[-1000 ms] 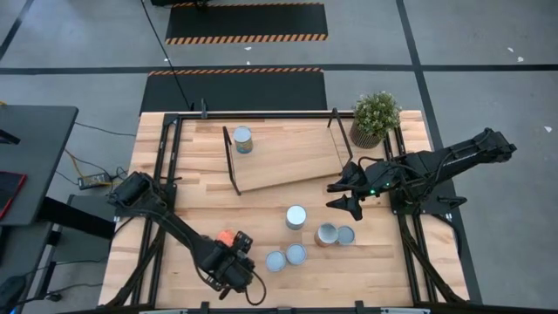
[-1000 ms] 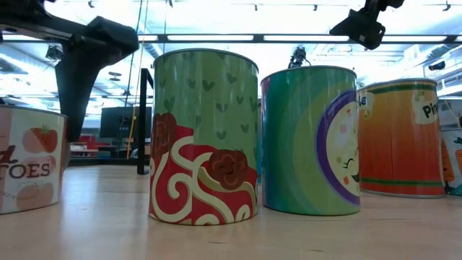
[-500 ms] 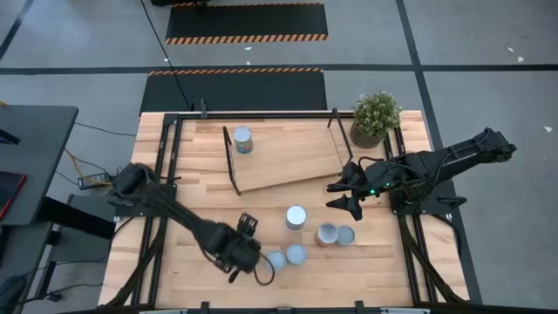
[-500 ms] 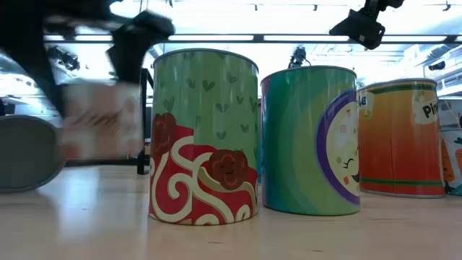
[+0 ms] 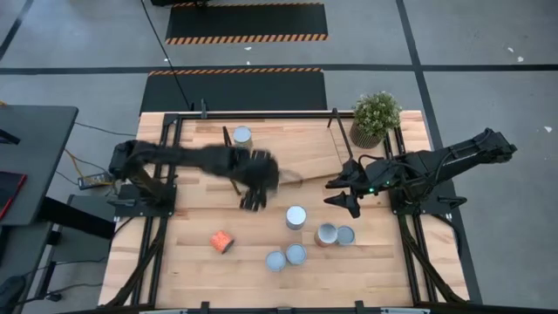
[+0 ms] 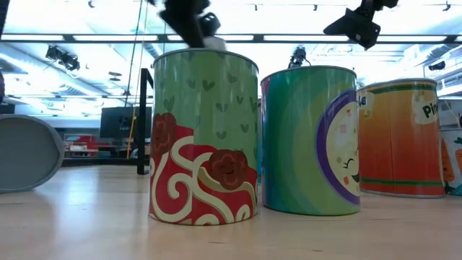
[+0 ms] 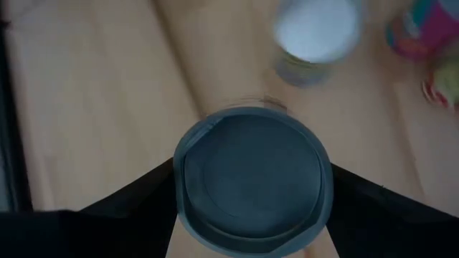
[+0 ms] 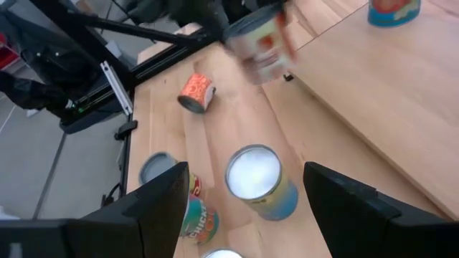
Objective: Pick and place cans onto a shelf
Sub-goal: Put the canned diced tomatoes on the shelf
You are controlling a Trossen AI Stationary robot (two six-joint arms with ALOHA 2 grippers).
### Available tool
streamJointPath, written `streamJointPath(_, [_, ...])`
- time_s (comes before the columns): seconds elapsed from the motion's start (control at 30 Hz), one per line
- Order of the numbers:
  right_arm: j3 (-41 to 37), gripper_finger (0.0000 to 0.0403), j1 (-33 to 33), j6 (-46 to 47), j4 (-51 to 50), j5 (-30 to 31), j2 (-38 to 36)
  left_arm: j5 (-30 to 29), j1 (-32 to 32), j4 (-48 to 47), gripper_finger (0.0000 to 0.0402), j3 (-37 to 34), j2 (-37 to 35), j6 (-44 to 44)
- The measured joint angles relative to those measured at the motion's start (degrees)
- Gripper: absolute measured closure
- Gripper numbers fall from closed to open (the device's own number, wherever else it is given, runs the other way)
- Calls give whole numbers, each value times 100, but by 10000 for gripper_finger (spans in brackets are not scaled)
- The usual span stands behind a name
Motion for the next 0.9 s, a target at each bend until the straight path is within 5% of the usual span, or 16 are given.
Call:
streamJointPath(0.37, [0, 121, -78, 106, 32, -2, -2, 476, 1259, -1096, 112, 1400, 1668, 1121])
streamJointPath(0.9, [0, 121, -78, 153, 248, 85, -2, 340, 1521, -1410, 88, 1444, 2134, 904])
